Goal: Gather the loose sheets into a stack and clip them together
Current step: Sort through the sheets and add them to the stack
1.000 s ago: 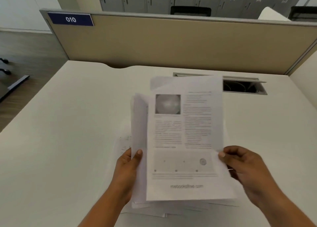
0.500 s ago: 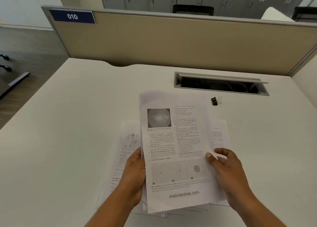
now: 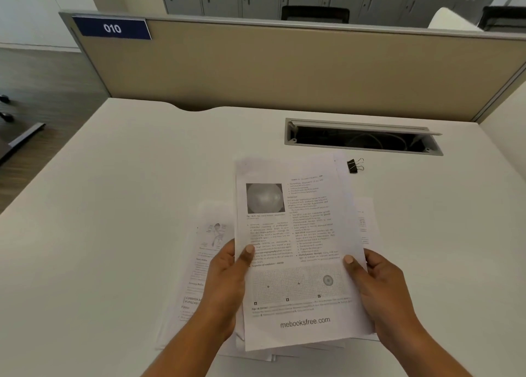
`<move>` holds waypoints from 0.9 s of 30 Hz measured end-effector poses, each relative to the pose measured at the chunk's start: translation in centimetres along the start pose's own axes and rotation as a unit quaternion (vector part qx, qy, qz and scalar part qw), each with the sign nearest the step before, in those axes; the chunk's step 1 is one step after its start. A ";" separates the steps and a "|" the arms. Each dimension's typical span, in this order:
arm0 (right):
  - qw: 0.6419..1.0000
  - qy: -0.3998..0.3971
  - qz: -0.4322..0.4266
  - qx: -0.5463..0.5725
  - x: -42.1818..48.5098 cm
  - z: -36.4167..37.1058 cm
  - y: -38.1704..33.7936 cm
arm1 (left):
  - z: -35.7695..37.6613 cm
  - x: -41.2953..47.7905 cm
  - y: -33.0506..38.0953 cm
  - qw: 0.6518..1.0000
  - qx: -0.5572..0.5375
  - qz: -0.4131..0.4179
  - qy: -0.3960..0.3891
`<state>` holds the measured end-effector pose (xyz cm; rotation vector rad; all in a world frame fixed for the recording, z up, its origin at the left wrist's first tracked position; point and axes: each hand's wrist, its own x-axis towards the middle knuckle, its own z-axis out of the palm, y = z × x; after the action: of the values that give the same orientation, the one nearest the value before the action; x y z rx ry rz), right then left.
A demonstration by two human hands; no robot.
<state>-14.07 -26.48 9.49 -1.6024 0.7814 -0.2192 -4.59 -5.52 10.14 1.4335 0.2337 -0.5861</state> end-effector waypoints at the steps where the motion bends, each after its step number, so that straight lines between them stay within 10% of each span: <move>1: 1.000 -0.013 0.003 0.005 0.0 -0.1 -0.1 | -0.2 0.1 0.1 1.000 0.001 0.004 0.003; 7: 0.989 0.022 -0.059 -0.132 1.4 -2.1 0.7 | -1.9 0.5 0.4 0.999 -0.004 0.017 0.031; 14: 0.870 0.079 0.038 -0.485 4.2 -4.9 5.4 | -4.3 0.5 -0.6 0.998 -0.022 0.017 0.062; 27: 0.914 0.054 0.127 -0.383 5.3 -4.8 5.6 | -5.6 0.2 -1.3 0.996 -0.041 0.012 0.083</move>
<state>-14.78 -33.47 3.67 -2.2013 1.2479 0.2245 -4.05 -0.19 8.10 1.4046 0.3670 -0.4331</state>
